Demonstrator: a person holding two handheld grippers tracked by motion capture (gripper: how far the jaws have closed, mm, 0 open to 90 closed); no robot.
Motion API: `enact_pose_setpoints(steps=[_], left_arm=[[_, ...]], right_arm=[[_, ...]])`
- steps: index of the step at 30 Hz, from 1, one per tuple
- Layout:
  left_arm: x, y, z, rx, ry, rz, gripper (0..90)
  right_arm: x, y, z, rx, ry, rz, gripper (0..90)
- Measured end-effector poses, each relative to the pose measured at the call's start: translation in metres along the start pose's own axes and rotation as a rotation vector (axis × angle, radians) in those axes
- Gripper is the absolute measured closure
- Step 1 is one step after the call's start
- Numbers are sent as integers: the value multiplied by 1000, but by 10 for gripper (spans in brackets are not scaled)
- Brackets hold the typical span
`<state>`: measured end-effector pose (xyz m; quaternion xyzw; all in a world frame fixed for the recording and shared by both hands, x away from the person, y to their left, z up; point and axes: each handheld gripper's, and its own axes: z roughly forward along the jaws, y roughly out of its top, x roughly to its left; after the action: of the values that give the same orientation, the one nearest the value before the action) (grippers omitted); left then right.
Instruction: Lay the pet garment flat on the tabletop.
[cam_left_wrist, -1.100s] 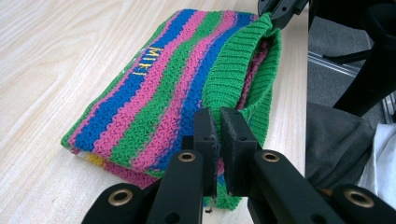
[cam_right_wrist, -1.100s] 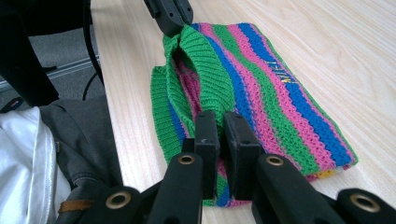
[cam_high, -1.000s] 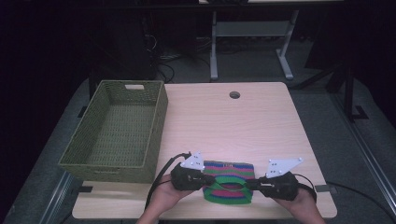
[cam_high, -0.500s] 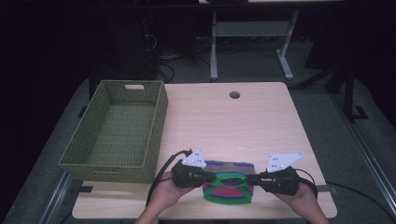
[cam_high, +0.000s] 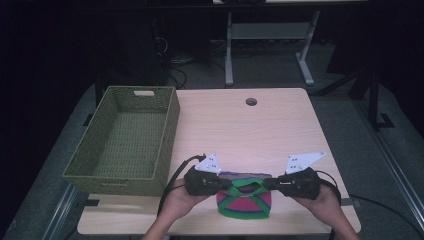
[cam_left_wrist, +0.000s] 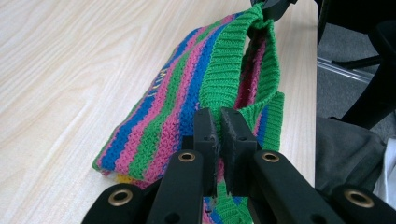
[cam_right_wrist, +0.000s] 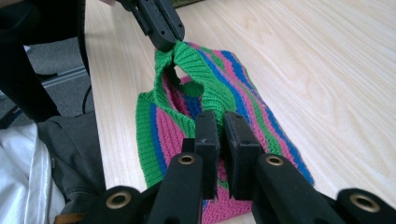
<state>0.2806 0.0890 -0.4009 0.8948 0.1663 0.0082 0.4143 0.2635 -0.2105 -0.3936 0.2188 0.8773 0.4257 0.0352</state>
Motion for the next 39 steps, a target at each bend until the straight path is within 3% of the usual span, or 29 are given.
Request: enact_pose_setpoints(steps=[17,24,39], left_arm=[[12,20,-3,20,15,1,851],[25,28,-4,6,11,-34,853],[50,42,2,-16,56,-108,854]], right_arm=[[-16,20,-6,16,3,7,840],[-25,30,-7,17,-4,11,840],[-56,41,-6,8,-22,65,840]])
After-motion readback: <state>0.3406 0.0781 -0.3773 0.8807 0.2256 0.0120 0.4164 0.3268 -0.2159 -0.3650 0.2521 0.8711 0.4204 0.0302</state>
